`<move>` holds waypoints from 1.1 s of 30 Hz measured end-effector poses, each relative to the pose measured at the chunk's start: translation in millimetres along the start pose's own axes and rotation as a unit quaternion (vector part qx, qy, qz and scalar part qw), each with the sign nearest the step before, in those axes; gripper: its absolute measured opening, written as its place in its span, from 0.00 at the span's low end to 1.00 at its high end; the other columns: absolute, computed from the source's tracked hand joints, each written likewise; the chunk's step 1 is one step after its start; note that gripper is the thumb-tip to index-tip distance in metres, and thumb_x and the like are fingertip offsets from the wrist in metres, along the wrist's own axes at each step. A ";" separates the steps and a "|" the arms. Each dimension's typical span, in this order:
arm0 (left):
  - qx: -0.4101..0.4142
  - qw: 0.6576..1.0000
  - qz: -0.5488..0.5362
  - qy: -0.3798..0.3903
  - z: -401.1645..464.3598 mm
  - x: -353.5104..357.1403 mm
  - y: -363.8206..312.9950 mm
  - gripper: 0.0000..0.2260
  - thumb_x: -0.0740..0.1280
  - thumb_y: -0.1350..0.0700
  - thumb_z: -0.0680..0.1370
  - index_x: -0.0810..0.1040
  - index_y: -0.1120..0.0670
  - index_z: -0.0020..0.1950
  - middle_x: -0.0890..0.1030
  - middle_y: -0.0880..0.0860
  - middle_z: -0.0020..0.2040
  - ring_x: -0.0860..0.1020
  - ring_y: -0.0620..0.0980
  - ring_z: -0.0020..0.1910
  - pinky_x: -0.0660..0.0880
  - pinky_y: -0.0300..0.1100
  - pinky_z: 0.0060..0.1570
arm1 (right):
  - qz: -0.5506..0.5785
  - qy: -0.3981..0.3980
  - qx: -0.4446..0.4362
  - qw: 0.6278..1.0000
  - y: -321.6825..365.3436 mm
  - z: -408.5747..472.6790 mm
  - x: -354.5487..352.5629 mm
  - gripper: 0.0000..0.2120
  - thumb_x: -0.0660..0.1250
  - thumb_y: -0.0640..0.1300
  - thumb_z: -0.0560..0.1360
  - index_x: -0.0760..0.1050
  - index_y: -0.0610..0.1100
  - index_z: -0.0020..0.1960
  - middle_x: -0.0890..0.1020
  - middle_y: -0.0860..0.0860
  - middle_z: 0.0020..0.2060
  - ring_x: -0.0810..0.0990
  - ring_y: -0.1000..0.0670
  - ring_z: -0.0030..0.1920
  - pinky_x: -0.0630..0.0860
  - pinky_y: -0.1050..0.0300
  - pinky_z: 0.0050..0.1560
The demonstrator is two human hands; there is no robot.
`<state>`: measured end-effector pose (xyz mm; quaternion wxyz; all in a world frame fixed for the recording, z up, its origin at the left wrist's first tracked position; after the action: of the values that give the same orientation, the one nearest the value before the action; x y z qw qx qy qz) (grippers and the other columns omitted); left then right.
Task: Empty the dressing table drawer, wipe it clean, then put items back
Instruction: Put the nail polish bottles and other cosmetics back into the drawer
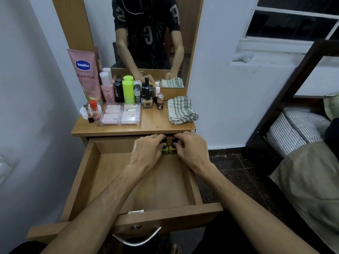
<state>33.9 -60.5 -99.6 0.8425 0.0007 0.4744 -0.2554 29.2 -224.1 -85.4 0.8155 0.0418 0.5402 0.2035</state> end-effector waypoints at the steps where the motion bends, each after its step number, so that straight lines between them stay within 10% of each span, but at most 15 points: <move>1: 0.002 1.000 0.000 0.001 -0.1 -0.2 -0.9 0.11 0.72 0.55 0.77 0.83 0.52 0.59 0.87 0.50 0.49 0.85 0.54 0.44 0.80 0.48 0.39 | -0.001 -0.001 0.000 1.000 0.7 -0.2 -1.0 0.09 0.71 0.45 0.76 0.84 0.50 0.56 0.84 0.53 0.44 0.81 0.48 0.46 0.79 0.50 0.44; 20: 0.007 0.997 -0.004 -0.080 -5.3 -19.4 -5.3 0.10 0.74 0.48 0.76 0.85 0.53 0.52 0.86 0.49 0.42 0.84 0.50 0.35 0.79 0.46 0.31 | 0.038 -0.087 -0.009 0.995 12.1 -4.7 -23.2 0.08 0.72 0.53 0.75 0.85 0.53 0.51 0.83 0.56 0.34 0.81 0.53 0.36 0.77 0.54 0.36; 26: -0.065 0.979 -0.076 -0.180 40.9 -66.0 15.1 0.05 0.73 0.55 0.78 0.84 0.54 0.52 0.83 0.47 0.38 0.75 0.40 0.32 0.66 0.26 0.33 | 0.139 -0.156 0.009 0.978 37.8 43.8 -57.8 0.05 0.71 0.46 0.76 0.86 0.51 0.47 0.84 0.58 0.36 0.81 0.58 0.36 0.81 0.56 0.40; 33: -0.105 0.990 0.003 -0.091 124.7 -85.3 40.1 0.17 0.69 0.51 0.77 0.81 0.54 0.65 0.79 0.54 0.56 0.79 0.55 0.52 0.73 0.46 0.48 | 0.111 -0.091 0.108 0.984 47.7 123.3 -39.4 0.13 0.71 0.55 0.73 0.85 0.48 0.51 0.85 0.53 0.41 0.83 0.49 0.47 0.80 0.48 0.50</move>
<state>115.0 -19.4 27.5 0.8782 -0.1097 0.4203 -0.2004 113.2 -176.7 13.3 0.8243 0.2075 0.4743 0.2290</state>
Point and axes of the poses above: each hand's wrist, its own z-axis towards the middle knuckle, its own x-axis out of the palm, y = z × x, the point moved 3 cm from there along z, towards the middle knuckle
